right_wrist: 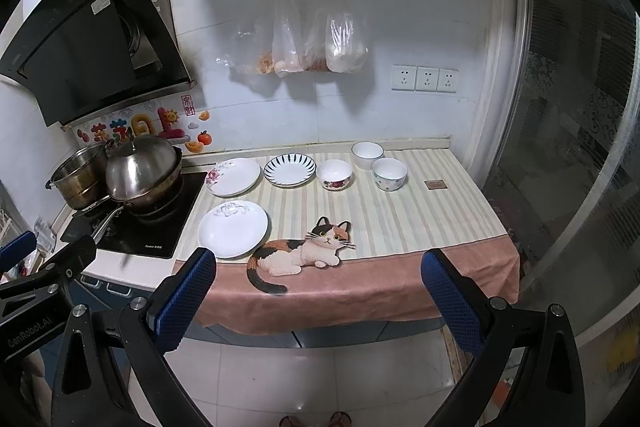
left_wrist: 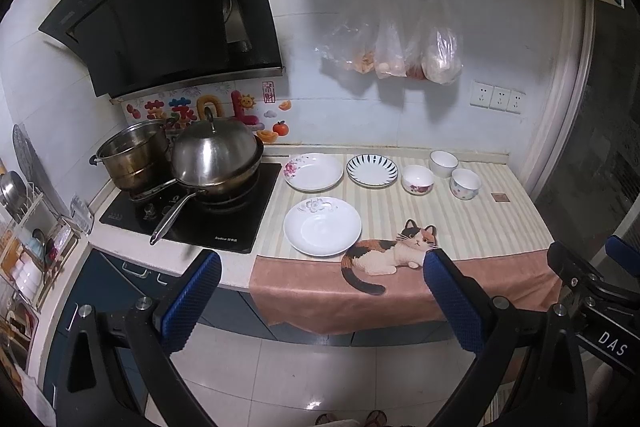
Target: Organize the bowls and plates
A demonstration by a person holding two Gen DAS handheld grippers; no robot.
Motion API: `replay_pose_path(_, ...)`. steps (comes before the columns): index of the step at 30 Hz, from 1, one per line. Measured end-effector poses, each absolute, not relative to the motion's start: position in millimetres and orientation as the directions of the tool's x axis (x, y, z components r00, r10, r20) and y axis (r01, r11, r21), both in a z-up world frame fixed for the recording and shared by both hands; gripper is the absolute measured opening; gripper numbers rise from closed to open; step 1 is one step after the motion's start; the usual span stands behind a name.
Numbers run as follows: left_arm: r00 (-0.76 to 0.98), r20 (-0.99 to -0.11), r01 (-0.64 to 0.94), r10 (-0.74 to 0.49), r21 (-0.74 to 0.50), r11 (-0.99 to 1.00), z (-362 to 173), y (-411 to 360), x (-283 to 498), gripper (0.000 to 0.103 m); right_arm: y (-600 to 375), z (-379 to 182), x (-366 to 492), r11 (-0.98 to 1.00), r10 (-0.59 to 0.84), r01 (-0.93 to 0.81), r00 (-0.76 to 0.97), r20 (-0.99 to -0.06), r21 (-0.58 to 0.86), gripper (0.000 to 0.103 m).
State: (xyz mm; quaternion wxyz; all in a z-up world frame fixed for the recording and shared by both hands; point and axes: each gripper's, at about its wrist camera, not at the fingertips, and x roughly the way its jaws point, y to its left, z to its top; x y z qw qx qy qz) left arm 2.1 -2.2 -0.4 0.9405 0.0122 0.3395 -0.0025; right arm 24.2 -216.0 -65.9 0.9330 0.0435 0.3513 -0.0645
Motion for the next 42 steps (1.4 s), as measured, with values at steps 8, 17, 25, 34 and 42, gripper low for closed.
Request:
replay_pose_path(8, 0.768, -0.640, 0.016, 0.000, 0.019, 1.000, 0, -1, 1, 0.103, -218, -65, 23, 0.988, -0.090, 0.153, 0.746, -0.659, 0.037, 0.103)
replay_pose_path(17, 0.768, -0.640, 0.016, -0.001, 0.018, 1.000, -1, 1, 1, 0.103, -220, -63, 23, 0.988, -0.087, 0.151, 0.746, -0.660, 0.042, 0.103)
replay_pose_path(25, 0.770, -0.639, 0.016, -0.003, 0.015, 1.000, -2, 3, 1, 0.103, -219, -60, 23, 0.988, -0.088, 0.152, 0.747, -0.659, 0.041, 0.103)
replay_pose_path(34, 0.776, -0.631, 0.014, 0.000, 0.018, 1.000, -3, 9, -3, 0.103, -218, -60, 22, 0.988, -0.088, 0.151, 0.748, -0.657, 0.039, 0.103)
replay_pose_path(42, 0.776, -0.631, 0.014, 0.001, 0.018, 1.000, -3, 10, -4, 0.103, -218, -60, 21, 0.988, -0.090, 0.152, 0.749, -0.657, 0.038, 0.103)
